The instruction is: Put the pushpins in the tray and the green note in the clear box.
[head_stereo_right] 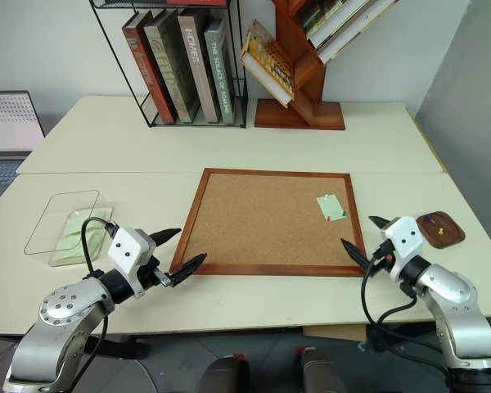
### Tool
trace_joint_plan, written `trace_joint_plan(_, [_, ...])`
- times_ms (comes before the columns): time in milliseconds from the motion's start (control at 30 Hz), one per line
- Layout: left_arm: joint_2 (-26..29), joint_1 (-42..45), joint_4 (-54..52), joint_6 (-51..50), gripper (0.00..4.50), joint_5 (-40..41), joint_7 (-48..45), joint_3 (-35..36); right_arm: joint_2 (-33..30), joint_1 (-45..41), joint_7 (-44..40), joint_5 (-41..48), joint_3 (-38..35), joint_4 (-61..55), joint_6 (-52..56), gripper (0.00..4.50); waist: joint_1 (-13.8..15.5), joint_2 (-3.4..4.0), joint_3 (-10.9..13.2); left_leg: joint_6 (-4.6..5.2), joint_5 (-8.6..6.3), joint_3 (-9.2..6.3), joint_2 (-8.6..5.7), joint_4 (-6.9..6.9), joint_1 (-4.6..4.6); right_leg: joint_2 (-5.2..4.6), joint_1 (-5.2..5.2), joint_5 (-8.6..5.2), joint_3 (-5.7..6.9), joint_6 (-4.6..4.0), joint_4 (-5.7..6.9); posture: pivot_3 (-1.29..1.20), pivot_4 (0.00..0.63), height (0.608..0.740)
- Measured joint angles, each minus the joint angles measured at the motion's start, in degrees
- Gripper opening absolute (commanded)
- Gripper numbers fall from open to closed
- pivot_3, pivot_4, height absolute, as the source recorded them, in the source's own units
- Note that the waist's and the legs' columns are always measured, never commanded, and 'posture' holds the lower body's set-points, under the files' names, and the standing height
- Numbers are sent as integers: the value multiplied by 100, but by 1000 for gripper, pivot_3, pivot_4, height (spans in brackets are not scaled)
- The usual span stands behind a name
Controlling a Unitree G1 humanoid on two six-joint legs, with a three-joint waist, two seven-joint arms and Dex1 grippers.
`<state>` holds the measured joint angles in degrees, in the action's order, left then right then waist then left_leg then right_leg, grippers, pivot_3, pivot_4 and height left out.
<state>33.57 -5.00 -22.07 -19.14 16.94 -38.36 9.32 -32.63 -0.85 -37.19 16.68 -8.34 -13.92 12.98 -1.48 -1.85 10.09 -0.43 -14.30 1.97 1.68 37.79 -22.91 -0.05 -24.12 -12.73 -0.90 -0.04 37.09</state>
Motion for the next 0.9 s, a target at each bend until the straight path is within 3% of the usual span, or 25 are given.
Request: trace_joint_plan(900, [12,285,-6,-410,4453,-24,157,-13,60,-113,7,-14,38,203,-146,4500,0,0,0,0,0,1,0,1,0,0,1,1,-1,1,2,0,150,740])
